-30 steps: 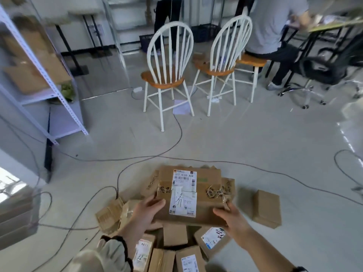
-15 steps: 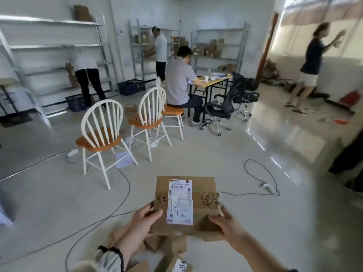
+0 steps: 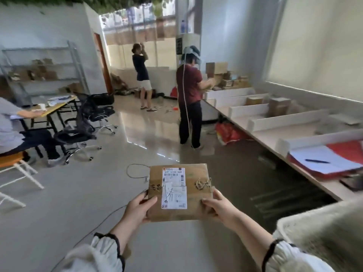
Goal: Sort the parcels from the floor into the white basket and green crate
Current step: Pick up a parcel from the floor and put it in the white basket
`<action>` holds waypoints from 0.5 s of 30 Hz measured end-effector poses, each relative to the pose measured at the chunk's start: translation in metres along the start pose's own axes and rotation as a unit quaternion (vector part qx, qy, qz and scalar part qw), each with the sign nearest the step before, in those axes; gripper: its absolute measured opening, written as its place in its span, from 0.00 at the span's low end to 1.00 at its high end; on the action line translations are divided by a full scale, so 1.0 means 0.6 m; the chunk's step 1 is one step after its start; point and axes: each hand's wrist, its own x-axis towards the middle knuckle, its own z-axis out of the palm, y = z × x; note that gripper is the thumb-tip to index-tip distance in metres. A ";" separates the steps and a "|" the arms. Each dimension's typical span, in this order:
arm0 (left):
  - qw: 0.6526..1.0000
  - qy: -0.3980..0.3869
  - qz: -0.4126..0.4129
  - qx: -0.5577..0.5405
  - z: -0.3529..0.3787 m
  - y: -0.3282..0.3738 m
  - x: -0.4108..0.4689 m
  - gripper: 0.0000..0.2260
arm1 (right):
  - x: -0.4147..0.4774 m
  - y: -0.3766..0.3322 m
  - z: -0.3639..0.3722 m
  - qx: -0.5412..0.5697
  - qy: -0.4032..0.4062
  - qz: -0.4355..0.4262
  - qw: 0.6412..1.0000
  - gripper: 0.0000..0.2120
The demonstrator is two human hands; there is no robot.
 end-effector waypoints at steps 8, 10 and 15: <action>0.974 -0.221 0.023 0.030 0.461 0.053 0.044 0.06 | -0.152 -0.026 -0.395 0.079 0.205 -0.035 0.975 0.15; 0.964 -0.265 0.025 0.026 0.559 0.053 0.038 0.08 | -0.194 -0.024 -0.473 0.097 0.251 -0.029 0.963 0.17; 0.935 -0.353 0.007 0.030 0.746 0.045 0.012 0.18 | -0.290 -0.003 -0.609 0.107 0.353 -0.016 0.929 0.29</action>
